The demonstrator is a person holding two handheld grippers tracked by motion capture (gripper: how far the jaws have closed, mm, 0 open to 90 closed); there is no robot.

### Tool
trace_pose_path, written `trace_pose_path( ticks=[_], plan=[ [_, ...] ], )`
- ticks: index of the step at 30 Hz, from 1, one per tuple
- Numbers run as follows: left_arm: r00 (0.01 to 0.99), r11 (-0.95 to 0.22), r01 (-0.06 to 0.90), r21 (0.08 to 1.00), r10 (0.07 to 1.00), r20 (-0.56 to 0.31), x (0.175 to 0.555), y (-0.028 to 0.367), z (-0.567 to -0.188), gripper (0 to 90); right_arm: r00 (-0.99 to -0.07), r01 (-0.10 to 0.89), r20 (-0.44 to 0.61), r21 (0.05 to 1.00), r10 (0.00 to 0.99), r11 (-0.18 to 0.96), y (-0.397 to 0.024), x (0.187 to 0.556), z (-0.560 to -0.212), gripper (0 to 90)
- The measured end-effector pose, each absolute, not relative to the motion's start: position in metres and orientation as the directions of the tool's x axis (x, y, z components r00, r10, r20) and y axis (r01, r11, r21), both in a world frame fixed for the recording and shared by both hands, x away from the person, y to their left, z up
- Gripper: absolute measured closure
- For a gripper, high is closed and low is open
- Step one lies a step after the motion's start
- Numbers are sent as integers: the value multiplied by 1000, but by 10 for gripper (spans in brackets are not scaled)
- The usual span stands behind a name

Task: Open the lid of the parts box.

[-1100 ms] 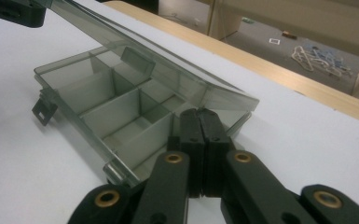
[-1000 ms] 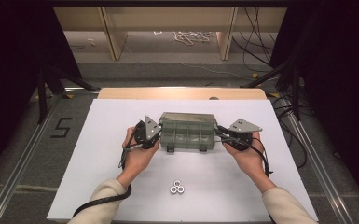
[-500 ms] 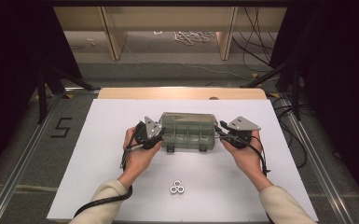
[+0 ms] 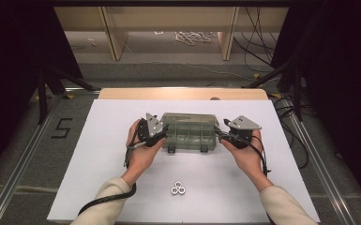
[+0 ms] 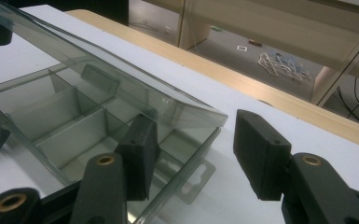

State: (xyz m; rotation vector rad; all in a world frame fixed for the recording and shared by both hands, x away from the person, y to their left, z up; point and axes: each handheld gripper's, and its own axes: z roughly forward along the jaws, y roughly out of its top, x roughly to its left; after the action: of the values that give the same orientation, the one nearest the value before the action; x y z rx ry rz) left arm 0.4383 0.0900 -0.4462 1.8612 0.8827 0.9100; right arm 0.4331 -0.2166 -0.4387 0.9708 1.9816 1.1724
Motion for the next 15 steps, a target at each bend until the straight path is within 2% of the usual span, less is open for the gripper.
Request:
trace_pose_path(
  ticks=[6, 7, 9, 12, 13, 14, 15],
  plan=[
    [481, -367, 223, 903, 847, 225, 442, 87, -446, 577, -525, 271, -162, 899, 836, 345, -216, 434, -436, 545],
    [482, -367, 224, 903, 847, 225, 442, 87, -445, 616, -519, 265, -163, 903, 839, 339, -215, 435, -436, 592],
    [477, -359, 224, 906, 851, 220, 443, 86, -445, 635, -518, 264, -164, 903, 839, 339, -215, 435, -435, 614],
    [475, -357, 223, 907, 852, 218, 444, 86, -443, 669, -521, 273, -154, 902, 839, 335, -213, 434, -434, 701],
    [473, -353, 223, 909, 855, 216, 444, 86, -443, 675, -518, 251, -174, 905, 837, 344, -212, 436, -433, 756],
    [475, -356, 222, 908, 853, 218, 445, 87, -442, 675, -518, 251, -174, 905, 837, 344, -212, 436, -433, 756],
    [472, -357, 220, 908, 854, 221, 446, 87, -442, 697, -512, 245, -184, 905, 839, 348, -210, 437, -431, 796]
  ],
)
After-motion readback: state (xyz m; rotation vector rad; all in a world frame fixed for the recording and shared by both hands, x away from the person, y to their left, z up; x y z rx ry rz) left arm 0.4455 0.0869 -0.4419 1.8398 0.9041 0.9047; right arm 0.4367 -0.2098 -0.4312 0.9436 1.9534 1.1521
